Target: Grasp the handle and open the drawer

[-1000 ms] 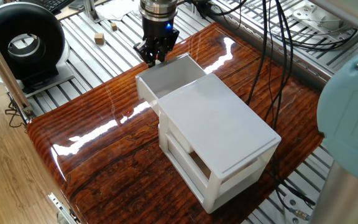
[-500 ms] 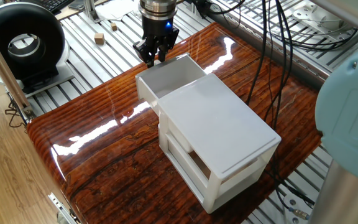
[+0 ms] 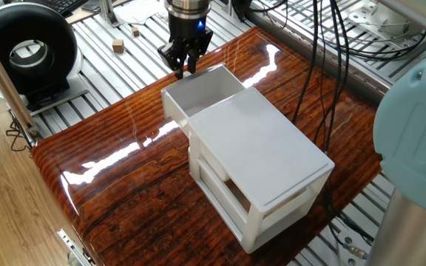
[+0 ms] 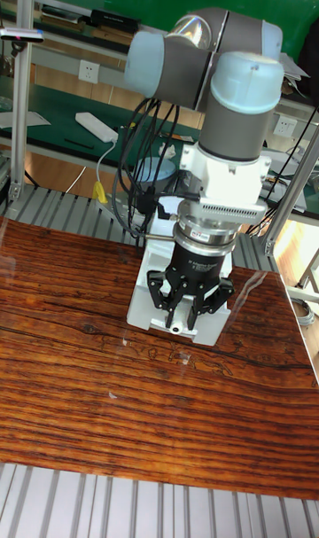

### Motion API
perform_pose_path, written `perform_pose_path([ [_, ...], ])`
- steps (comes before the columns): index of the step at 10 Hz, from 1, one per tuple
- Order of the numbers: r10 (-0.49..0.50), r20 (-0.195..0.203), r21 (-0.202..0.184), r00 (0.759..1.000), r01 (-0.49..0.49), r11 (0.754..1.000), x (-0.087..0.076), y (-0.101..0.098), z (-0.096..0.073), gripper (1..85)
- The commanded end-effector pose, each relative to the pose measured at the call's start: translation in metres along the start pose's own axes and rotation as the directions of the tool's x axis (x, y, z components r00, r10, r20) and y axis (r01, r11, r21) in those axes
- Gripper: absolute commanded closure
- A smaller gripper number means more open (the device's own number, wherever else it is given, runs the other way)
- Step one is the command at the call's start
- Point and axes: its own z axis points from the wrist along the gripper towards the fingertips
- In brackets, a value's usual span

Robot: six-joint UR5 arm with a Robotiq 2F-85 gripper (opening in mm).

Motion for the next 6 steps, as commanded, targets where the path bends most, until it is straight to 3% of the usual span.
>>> perform_pose_path([
  [1,0.009,-0.015,0.002,1.000,-0.009,1.000,0.005,0.001,-0.027,50.7],
  [3,0.009,-0.015,0.002,1.000,-0.009,1.000,0.009,0.001,-0.038,54.0],
  [6,0.014,-0.022,0.006,1.000,-0.013,1.000,0.015,0.001,-0.050,71.3],
])
